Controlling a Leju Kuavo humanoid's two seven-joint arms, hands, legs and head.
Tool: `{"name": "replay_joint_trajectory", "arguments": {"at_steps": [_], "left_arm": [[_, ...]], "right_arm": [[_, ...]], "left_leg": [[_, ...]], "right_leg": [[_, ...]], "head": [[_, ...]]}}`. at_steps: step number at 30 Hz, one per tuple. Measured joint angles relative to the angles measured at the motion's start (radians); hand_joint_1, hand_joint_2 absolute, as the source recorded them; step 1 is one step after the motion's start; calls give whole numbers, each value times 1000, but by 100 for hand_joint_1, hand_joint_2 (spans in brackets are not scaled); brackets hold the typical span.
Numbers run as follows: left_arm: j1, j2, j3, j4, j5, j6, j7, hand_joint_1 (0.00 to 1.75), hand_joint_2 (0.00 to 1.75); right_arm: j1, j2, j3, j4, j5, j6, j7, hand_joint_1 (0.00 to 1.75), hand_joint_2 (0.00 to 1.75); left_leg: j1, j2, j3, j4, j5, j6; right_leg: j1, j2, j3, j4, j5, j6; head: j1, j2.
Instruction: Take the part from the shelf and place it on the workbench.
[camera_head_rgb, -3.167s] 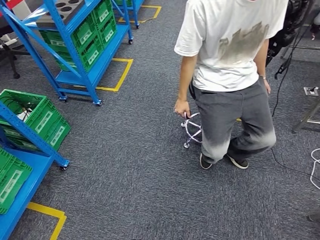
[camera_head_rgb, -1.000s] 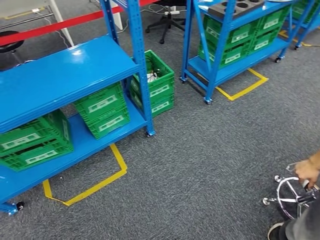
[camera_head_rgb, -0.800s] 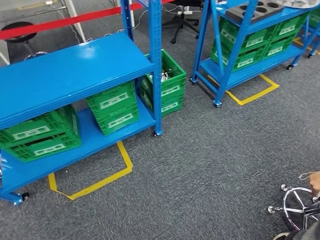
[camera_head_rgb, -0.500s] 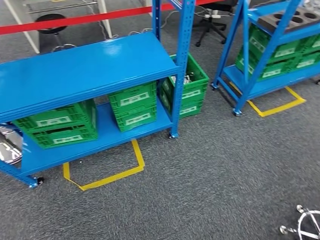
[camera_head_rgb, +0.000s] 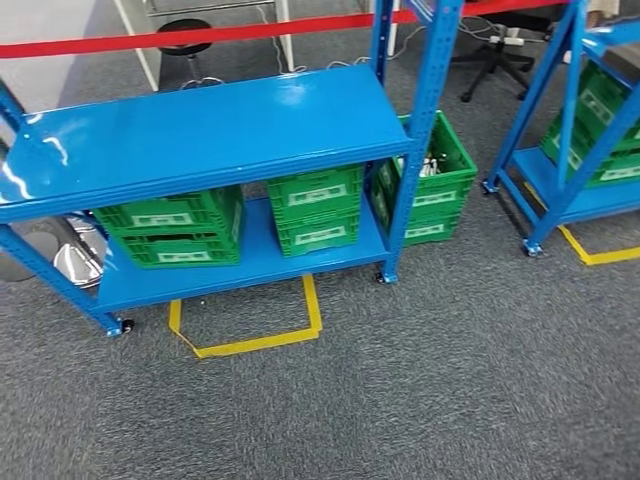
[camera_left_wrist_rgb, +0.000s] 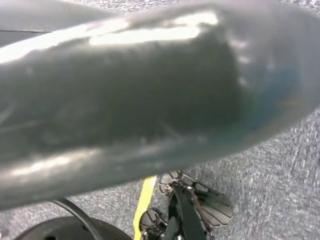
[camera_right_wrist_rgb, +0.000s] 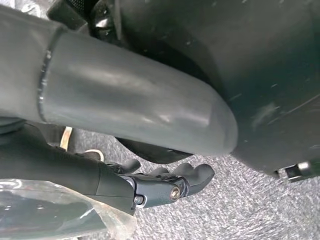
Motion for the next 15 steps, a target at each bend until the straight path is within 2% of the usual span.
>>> {"name": "replay_joint_trajectory", "arguments": {"at_steps": [2, 3, 5, 7, 9, 10, 11, 12, 13, 15], "left_arm": [[-5, 4, -5, 4, -5, 1, 3, 0, 0], [-5, 7, -7, 7, -10, 2, 7, 0, 0], [-1, 10, -12, 12, -22, 5, 27, 0, 0], [3, 13, -21, 17, -35, 15, 56, 0, 0], [1, 16, -29, 20, -38, 22, 68, 0, 0], [0, 18, -32, 21, -38, 20, 63, 0, 0], [0, 19, -33, 23, -37, 16, 55, 0, 0], [0, 20, -34, 25, -36, 12, 47, 0, 0], [0, 20, -35, 26, -35, 10, 40, 0, 0], [0, 20, -37, 29, -35, 9, 30, 0, 0]], "right_arm": [[-2, 0, 1, 0, -4, 23, 8, 0, 0], [-4, 0, 0, 0, -12, 38, 10, 0, 0], [-11, 0, 0, 1, -30, 76, 13, 0, 0], [-15, 0, -1, 1, -38, 108, 17, 0, 0], [-15, 0, -2, 0, -41, 116, 20, 0, 0], [-16, 0, -2, 0, -45, 116, 19, 0, 0], [-17, 0, -3, 0, -51, 115, 17, 0, 0], [-18, 0, -4, 0, -59, 116, 14, 0, 0], [-18, 0, -7, 0, -68, 118, 10, 0, 0], [-16, 0, -15, 0, -82, 127, 4, 0, 0]], "left_leg": [[-9, 42, 47, -94, 25, 13], [-13, 52, 53, -108, 21, 19], [-13, 40, 55, -114, 20, 31], [-8, 29, 59, -122, 23, 42], [-4, 19, 60, -126, 25, 50], [-5, 13, 60, -125, 24, 53], [-5, 8, 61, -125, 23, 54], [-5, 2, 63, -125, 22, 55], [-5, -4, 66, -125, 19, 55], [-4, -14, 74, -123, 13, 50]], "right_leg": [[5, -19, 2, 0, -9, 11], [8, -27, 2, 0, -12, 17], [8, -37, 14, -4, -16, 28], [5, -3, 11, 19, -38, 37], [4, 47, -39, 120, -94, 43], [4, 58, -74, 187, -122, 44], [4, 62, -104, 241, -138, 44], [4, 63, -121, 266, -134, 44], [4, 64, -121, 252, -109, 43], [4, 65, -82, 142, -30, 39]], "head": [[1, 0], [2, 0], [4, 0], [7, 0], [12, 0], [13, 0], [14, 0], [14, 0], [14, 0], [14, 0]]}}
